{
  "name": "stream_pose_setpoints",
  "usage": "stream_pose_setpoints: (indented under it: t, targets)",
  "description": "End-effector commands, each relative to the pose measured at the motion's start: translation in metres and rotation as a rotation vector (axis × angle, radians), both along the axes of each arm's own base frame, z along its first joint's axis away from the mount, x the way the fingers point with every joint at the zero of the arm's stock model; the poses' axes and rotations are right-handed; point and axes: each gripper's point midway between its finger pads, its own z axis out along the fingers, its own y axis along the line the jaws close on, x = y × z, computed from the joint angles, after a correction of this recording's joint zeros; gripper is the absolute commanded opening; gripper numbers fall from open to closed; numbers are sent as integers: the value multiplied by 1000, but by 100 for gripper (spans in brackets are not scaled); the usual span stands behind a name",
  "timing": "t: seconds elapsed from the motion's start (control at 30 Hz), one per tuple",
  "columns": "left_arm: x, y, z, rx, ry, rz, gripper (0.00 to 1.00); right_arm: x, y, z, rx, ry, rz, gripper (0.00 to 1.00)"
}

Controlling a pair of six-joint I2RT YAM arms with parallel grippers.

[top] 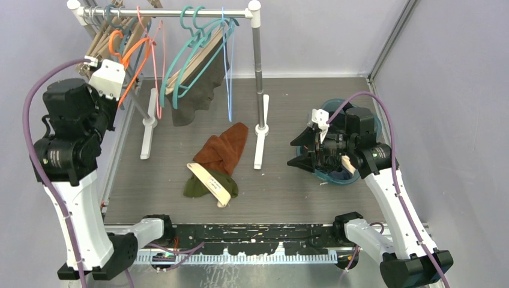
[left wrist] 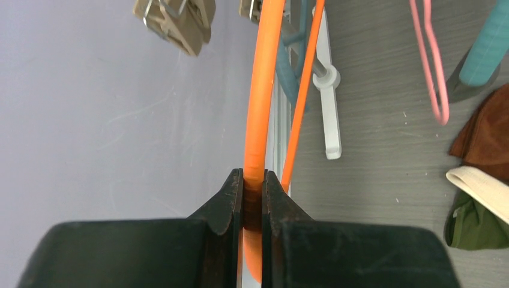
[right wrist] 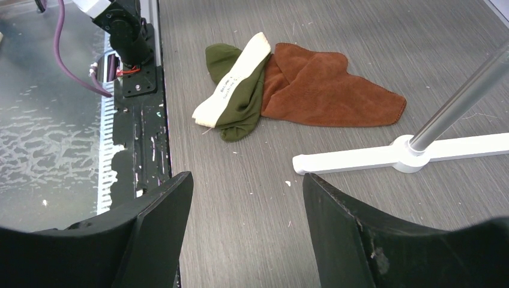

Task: Remove the underwear clipped to the hanger
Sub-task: Place the hanger at the clothesline.

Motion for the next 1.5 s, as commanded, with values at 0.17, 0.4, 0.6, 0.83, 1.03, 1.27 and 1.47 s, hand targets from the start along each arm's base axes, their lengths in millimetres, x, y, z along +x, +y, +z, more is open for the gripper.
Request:
stream_pose_setpoints:
  t: [0.17, 0.4, 0.6, 0.83, 1.03, 1.27, 1.47]
  targets:
    - [40, 4, 49, -5, -169, 27, 0, 3, -1, 11, 11, -70, -4, 73]
    - [67, 3, 54, 17, -173, 10, 0, 2, -1, 11, 10, -75, -3, 73]
    - [86, -7, 53, -11, -163, -44, 0, 1, -2, 9, 6, -84, -6, 74]
    - [105, 0, 56, 5, -169, -6, 0, -2, -2, 11, 9, -91, -4, 74]
    - [121, 1, 50, 12, -156, -5, 0, -3, -3, 9, 7, -96, -7, 74]
    - [130, 1, 21, 17, -77, -8, 0, -3, -3, 9, 6, -99, -9, 74]
    - [114, -2, 7, 16, -70, -27, 0, -3, -3, 7, 5, -94, -5, 75]
